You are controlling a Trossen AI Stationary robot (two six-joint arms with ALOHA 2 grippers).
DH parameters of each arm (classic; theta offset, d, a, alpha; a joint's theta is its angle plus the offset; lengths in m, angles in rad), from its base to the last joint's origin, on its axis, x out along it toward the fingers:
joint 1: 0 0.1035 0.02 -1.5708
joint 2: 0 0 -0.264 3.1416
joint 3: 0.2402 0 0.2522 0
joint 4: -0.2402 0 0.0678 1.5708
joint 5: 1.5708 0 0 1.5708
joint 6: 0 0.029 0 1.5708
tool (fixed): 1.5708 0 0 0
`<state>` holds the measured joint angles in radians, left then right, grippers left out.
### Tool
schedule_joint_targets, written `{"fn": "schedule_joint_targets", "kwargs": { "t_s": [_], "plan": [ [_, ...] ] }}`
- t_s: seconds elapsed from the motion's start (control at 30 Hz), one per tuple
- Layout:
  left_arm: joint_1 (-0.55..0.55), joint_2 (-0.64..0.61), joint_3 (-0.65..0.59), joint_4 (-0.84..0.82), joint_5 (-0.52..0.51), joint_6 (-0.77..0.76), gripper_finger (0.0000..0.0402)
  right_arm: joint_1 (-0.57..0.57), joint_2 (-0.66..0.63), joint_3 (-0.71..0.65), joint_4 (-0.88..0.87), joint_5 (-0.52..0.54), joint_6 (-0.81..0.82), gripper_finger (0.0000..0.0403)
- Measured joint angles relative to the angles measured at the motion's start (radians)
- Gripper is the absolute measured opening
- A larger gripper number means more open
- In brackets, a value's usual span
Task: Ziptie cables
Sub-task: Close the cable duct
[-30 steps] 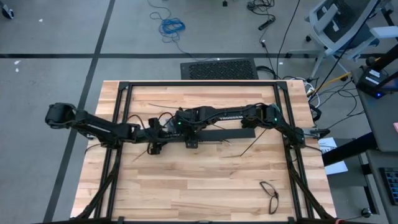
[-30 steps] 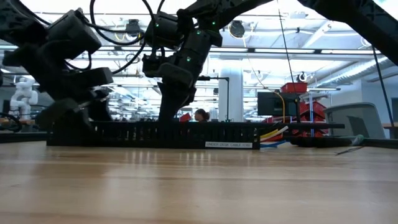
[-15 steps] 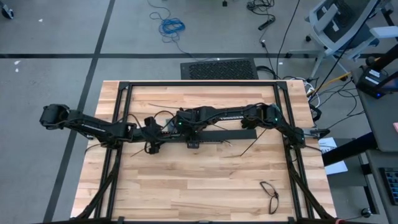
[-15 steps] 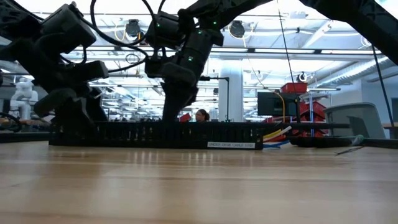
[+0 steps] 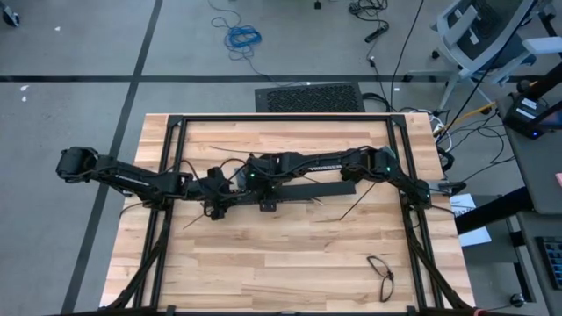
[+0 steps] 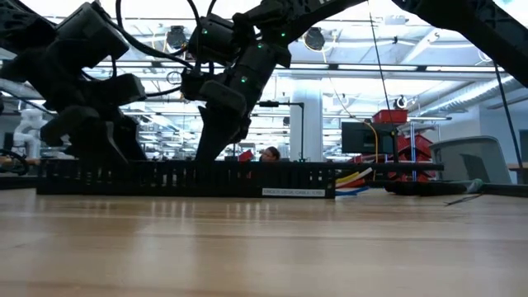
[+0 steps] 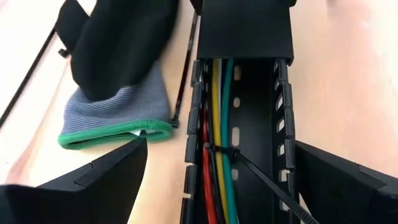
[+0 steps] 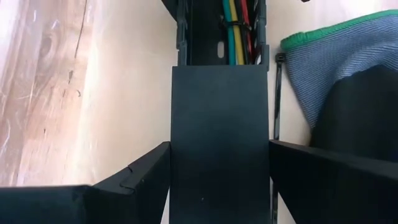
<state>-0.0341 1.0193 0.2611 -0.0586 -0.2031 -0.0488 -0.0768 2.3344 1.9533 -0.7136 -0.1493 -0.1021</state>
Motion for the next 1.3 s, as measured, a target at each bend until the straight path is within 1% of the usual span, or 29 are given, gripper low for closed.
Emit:
{"fn": "schedule_joint_targets", "kwargs": {
  "t_s": [0.07, 0.13, 0.27, 0.37, 0.43, 0.57, 0.63, 0.73, 0.77, 0.93, 1.03, 1.17, 1.3],
  "plan": [
    [0.000, 0.000, 0.000, 0.002, 0.010, -0.005, 0.0374, 0.000, 0.000, 0.000, 0.000, 0.000, 0.000, 0.0240],
    [0.000, 0.000, 0.000, 0.001, 0.021, -0.058, 0.0374, 0.000, 0.000, 0.000, -0.001, 0.001, 0.000, 0.0240],
    [0.000, 0.000, 0.002, 0.008, 0.116, -0.191, 0.0374, 0.000, 0.000, 0.001, -0.004, 0.004, 0.002, 0.0240],
    [0.000, 0.002, 0.002, 0.008, 0.152, -0.207, 0.0374, 0.000, 0.000, 0.001, -0.006, 0.005, 0.004, 0.0240],
    [-0.001, 0.002, 0.002, 0.008, 0.132, -0.207, 0.0374, 0.000, 0.000, 0.002, -0.006, 0.005, 0.005, 0.0240],
    [-0.001, 0.004, 0.002, 0.025, 0.043, -0.194, 0.0374, 0.000, 0.000, 0.002, -0.007, 0.010, 0.008, 0.0240],
    [-0.001, 0.005, 0.002, 0.061, 0.005, -0.179, 0.0374, 0.000, 0.000, 0.002, -0.007, 0.010, 0.011, 0.0240],
    [-0.001, 0.005, 0.002, 0.145, -0.081, -0.181, 0.0374, -0.001, 0.000, 0.002, -0.009, 0.016, 0.016, 0.0240],
    [-0.001, 0.005, 0.002, 0.169, -0.091, -0.182, 0.0374, -0.002, 0.000, 0.002, -0.009, 0.016, 0.016, 0.0240],
    [-0.018, 0.052, -0.012, 0.187, -0.095, -0.235, 0.0374, -0.002, 0.000, 0.003, -0.010, 0.018, 0.013, 0.0240],
    [-0.043, 0.088, -0.025, 0.229, -0.102, -0.235, 0.0374, -0.001, -0.001, 0.003, -0.010, 0.017, 0.008, 0.0240],
    [-0.061, 0.114, -0.026, 0.268, -0.125, -0.147, 0.0374, -0.002, -0.001, 0.003, -0.010, 0.019, 0.005, 0.0240],
    [-0.061, 0.132, -0.026, 0.297, -0.102, -0.094, 0.0374, -0.002, -0.002, 0.003, -0.015, 0.017, -0.004, 0.0240]
  ]
}}
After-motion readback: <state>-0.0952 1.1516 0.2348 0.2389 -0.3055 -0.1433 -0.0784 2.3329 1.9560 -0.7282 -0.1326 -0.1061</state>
